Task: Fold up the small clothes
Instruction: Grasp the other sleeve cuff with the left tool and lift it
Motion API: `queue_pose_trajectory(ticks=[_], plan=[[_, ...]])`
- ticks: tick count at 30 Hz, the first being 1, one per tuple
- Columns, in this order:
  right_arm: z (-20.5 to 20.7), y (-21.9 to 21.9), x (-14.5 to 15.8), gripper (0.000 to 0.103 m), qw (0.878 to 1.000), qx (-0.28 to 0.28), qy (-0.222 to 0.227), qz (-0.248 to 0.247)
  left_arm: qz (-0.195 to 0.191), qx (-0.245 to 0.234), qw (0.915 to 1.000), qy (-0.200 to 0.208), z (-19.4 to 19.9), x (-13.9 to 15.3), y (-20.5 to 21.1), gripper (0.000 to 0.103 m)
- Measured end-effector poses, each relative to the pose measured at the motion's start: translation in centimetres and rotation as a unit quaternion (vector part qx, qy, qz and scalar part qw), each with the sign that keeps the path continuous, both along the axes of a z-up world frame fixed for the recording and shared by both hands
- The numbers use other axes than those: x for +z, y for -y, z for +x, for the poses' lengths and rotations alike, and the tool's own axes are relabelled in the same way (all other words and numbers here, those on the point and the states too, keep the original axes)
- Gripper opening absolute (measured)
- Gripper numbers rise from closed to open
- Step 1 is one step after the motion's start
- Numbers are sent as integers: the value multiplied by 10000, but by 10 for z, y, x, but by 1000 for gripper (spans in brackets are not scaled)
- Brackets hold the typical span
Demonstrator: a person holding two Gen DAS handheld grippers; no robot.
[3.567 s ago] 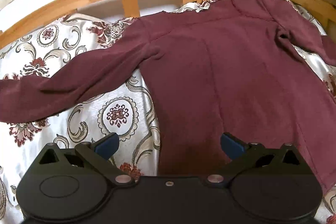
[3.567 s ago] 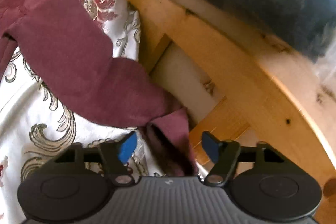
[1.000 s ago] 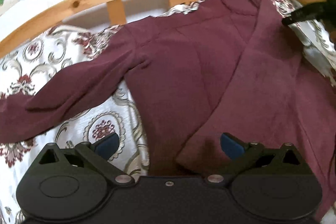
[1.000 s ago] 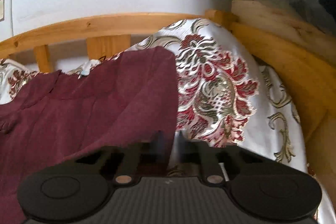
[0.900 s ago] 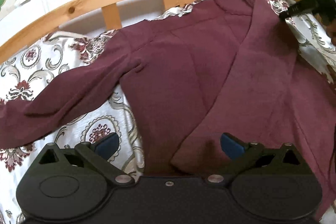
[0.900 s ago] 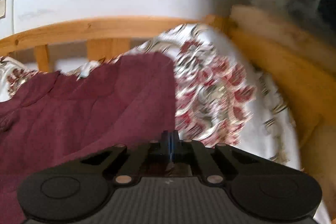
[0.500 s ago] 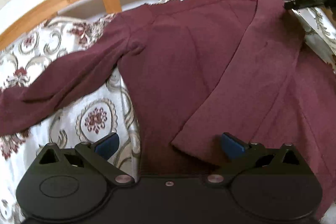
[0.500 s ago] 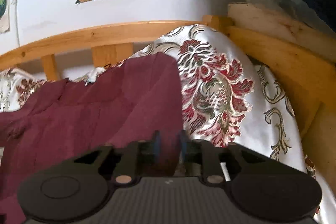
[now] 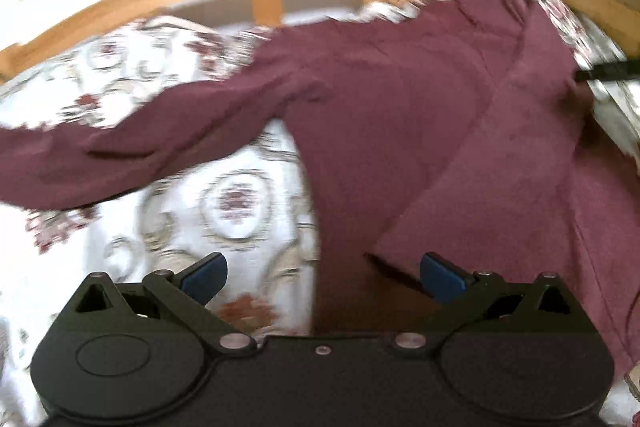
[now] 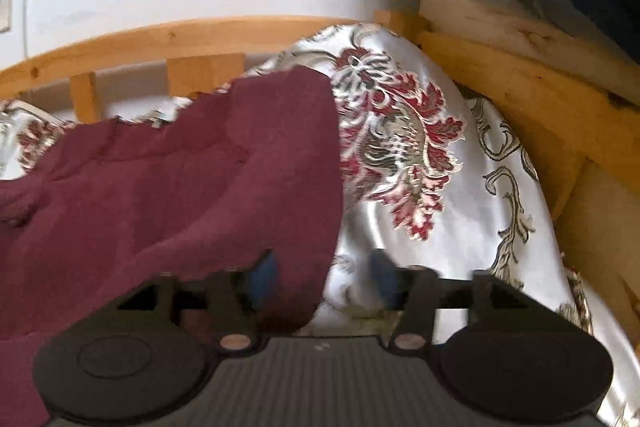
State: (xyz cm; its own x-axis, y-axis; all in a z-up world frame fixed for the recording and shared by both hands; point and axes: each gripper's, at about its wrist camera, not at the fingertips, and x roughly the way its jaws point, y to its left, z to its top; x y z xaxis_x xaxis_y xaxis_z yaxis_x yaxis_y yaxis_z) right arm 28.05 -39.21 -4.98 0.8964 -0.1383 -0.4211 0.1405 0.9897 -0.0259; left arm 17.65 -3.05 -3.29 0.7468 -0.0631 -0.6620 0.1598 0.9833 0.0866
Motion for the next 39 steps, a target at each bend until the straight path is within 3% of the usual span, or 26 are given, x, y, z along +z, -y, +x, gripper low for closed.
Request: queue_pose_trajectory(ticks=[2, 3, 4, 6, 9, 12, 16, 18, 21, 23, 26, 28, 32, 34, 36, 39], plan=[[-14, -12, 2, 77, 9999, 35, 116, 113, 24, 259, 9996, 69, -4, 7, -17, 102], [-23, -18, 4, 85, 9995, 61, 189, 264, 72, 378, 9992, 123, -5, 11, -27, 102], [-31, -24, 5, 94, 9988, 77, 267, 402, 174, 498, 9983, 238, -6, 17, -39, 102], [-51, -39, 7, 100, 9961, 253, 429, 724, 589, 842, 9927, 627, -7, 29, -62, 102], [-77, -63, 9, 103, 9914, 388, 595, 1098, 1104, 1568, 9770, 931, -1, 44, -103, 102], [-96, -87, 9, 103, 9866, 728, 602, 1327, 1183, 2290, 9593, 1153, 9, 53, -148, 102], [-120, -117, -2, 103, 9840, 1304, 696, 999, 1166, 3199, 9331, 1160, 36, 66, -207, 102], [-122, -128, -12, 103, 9815, 1628, 539, 853, 1107, 3351, 9281, 1189, 48, 75, -230, 102], [-120, -138, -21, 103, 9803, 1769, 243, 842, 961, 2944, 9430, 1217, 63, 87, -252, 102], [-118, -141, -23, 103, 9790, 1804, 202, 925, 816, 2551, 9569, 1126, 73, 91, -258, 102], [-114, -144, -23, 103, 9779, 1839, 172, 985, 801, 2088, 9695, 1001, 84, 93, -256, 102], [-113, -144, -24, 103, 9779, 1840, 129, 988, 1020, 1830, 9745, 798, 91, 86, -250, 100], [-116, -141, -34, 103, 9774, 1843, -20, 1036, 1266, 1720, 9760, 425, 103, 79, -246, 86], [-114, -142, -37, 103, 9767, 1870, -91, 1045, 1243, 1599, 9787, 346, 106, 78, -246, 70], [-114, -144, -38, 103, 9761, 1900, -117, 1048, 1193, 1591, 9797, 239, 109, 80, -245, 31], [-114, -145, -39, 103, 9748, 1962, -129, 1054, 1024, 1701, 9800, 111, 107, 87, -245, 15]])
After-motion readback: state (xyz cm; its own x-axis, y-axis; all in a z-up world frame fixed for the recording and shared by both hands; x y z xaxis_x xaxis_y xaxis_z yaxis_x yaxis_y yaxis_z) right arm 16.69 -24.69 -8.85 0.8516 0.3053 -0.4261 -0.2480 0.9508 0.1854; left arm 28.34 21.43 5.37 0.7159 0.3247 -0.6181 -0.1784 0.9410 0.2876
